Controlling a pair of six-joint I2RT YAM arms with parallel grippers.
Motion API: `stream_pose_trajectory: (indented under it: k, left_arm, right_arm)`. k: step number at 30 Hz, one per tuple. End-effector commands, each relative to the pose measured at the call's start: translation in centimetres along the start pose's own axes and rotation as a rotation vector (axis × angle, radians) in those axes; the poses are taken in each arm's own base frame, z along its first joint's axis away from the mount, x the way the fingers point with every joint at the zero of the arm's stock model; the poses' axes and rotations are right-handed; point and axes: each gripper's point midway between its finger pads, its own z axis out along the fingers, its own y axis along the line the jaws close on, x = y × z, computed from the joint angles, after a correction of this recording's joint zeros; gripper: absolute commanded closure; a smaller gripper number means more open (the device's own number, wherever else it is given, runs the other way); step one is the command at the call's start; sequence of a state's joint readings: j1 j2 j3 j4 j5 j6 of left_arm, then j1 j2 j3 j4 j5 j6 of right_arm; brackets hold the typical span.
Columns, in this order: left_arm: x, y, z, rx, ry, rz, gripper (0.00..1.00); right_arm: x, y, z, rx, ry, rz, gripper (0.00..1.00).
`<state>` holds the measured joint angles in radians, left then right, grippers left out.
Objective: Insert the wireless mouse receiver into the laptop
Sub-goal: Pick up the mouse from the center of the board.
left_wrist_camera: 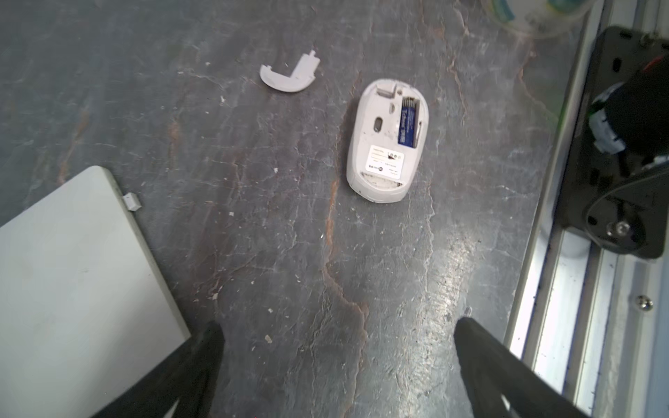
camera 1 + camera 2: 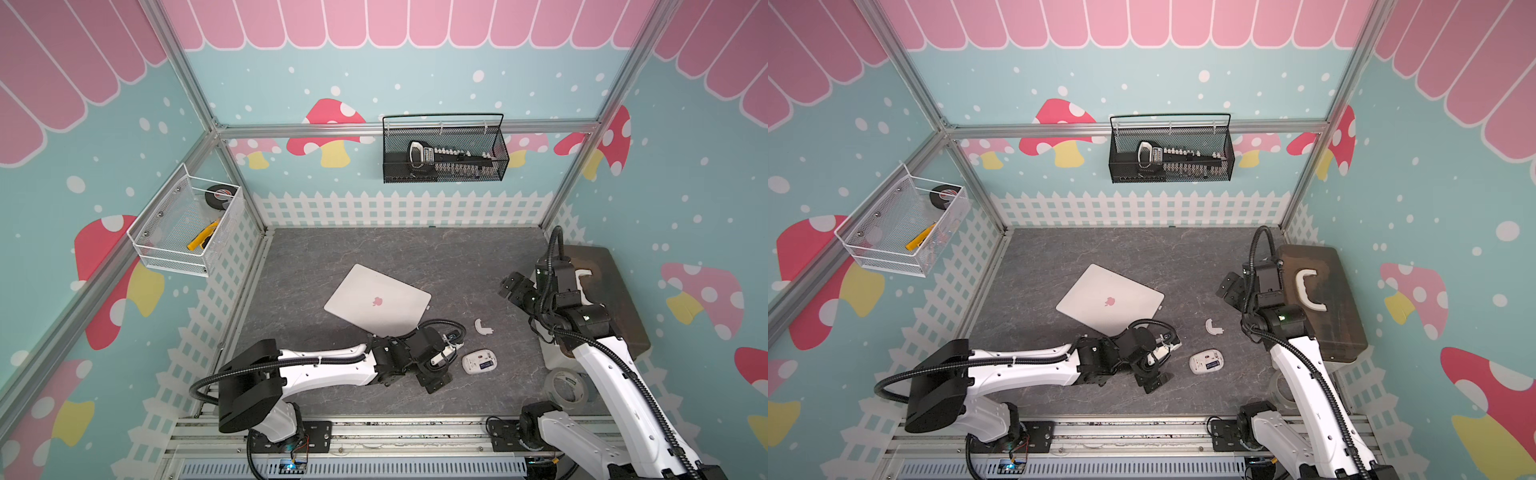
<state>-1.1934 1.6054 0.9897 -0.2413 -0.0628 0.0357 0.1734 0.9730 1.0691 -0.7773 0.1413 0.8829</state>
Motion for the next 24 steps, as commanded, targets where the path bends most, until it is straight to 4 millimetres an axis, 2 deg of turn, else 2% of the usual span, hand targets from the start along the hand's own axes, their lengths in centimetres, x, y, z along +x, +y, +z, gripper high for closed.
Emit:
stream_pose_trajectory:
  k: [1,9,24]
  left_arm:
    - [-2.0,-1.4,1.4,0.026,-0.03,0.111,0.01]
    - [-3.7,-2.3,5.7,0.045,-0.077,0.16,0.01]
    - [-4.9,-2.9,10.8,0.064,-0.051,0.235,0.03]
  right_arm:
    - [-0.9,1.0,0.2,-0.049,-0.002,0.054,0.03]
    - [-0.4,1.0,1.3,-0.073,0.042,0.081,0.04]
    - [-0.8,1.0,2.3,-0.093,0.057,0.105,0.04]
